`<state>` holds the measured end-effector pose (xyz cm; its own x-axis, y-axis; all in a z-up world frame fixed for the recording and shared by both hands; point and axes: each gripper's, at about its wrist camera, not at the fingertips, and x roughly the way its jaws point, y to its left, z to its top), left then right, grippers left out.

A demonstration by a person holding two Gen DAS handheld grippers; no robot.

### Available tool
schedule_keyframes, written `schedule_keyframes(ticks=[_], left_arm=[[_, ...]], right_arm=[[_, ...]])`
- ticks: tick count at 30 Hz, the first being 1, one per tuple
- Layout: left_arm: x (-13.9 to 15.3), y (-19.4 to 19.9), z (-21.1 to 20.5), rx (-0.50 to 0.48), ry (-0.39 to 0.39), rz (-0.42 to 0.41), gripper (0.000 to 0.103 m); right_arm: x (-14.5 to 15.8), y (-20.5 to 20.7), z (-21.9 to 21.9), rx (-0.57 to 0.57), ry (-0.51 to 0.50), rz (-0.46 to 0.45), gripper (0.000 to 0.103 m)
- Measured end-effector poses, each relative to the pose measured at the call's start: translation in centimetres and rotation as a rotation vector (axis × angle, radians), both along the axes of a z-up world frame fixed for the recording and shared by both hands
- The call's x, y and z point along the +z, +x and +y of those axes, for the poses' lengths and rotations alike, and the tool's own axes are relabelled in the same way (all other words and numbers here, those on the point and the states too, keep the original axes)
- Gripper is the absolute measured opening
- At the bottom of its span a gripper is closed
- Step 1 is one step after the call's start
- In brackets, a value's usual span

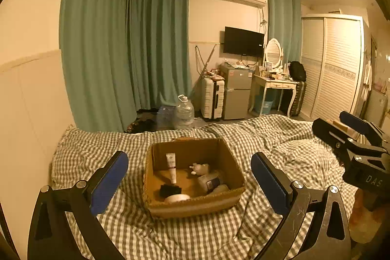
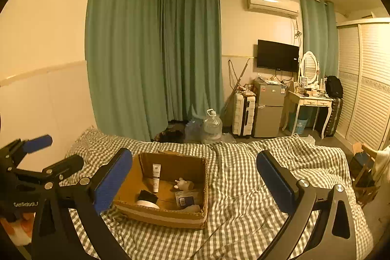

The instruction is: Organize objects

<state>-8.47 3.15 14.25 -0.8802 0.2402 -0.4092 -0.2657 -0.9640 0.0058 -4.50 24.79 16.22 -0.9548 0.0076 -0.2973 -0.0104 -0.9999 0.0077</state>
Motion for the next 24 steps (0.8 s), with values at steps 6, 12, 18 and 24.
schedule_keyframes(ticks=[6, 12, 18, 24], left_arm=[[-3.8, 3.9, -0.8, 0.112, -0.014, 0.080, 0.103], [-8.9, 4.2, -2.5, 0.187, -0.032, 0.089, 0.103], [-12.5, 3.2, -3.7, 0.171, 0.019, 0.022, 0.103], [-12.9, 3.0, -3.7, 0.171, 0.070, 0.021, 0.103]], right_arm=[[-5.6, 3.3, -0.3, -0.006, -0.032, 0.002, 0.103], [-10.4, 3.1, -0.3, -0.030, 0.021, -0.027, 0.103], [-12.6, 3.3, -0.7, 0.004, -0.001, 0.017, 0.103], [-13.3, 2.7, -0.1, -0.021, -0.005, 0.024, 0.103]])
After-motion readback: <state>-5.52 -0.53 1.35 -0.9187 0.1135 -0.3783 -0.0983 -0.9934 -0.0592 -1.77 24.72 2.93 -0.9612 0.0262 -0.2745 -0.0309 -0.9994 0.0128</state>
